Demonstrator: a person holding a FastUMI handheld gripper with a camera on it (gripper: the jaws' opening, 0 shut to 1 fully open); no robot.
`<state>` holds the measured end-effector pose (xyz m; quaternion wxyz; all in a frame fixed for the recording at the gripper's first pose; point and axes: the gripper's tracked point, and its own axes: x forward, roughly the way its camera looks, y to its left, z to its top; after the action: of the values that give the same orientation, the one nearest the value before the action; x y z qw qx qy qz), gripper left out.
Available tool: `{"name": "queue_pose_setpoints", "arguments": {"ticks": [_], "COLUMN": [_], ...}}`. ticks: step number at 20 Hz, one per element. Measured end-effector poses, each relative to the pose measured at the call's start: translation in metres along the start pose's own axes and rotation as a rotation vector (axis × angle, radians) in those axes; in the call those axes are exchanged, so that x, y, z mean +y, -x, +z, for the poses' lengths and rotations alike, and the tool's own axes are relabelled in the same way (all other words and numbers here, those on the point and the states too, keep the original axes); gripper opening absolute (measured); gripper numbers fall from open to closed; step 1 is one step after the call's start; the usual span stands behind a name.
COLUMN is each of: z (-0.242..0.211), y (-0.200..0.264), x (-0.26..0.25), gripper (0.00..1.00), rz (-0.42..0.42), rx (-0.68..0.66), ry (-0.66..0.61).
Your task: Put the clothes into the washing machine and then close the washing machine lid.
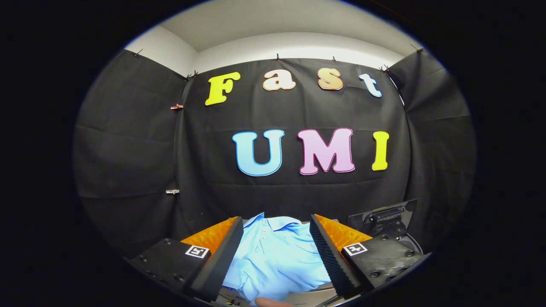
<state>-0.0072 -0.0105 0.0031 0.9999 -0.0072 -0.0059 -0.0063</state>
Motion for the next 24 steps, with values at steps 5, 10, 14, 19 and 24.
{"name": "queue_pose_setpoints", "arguments": {"ticks": [5, 10, 14, 19, 24], "z": [0.003, 0.001, -0.008, -0.024, -0.043], "y": [0.0, -0.004, -0.015, -0.046, -0.088], "x": [0.002, -0.002, -0.002, -0.002, -0.01], "gripper": [0.98, 0.98, 0.98, 0.98, 0.98], "rz": [0.011, 0.008, 0.014, 0.026, 0.02], "rx": [-0.011, -0.005, 0.02, 0.087, 0.189], "ry": [0.01, 0.016, 0.015, 0.007, 0.038]}}
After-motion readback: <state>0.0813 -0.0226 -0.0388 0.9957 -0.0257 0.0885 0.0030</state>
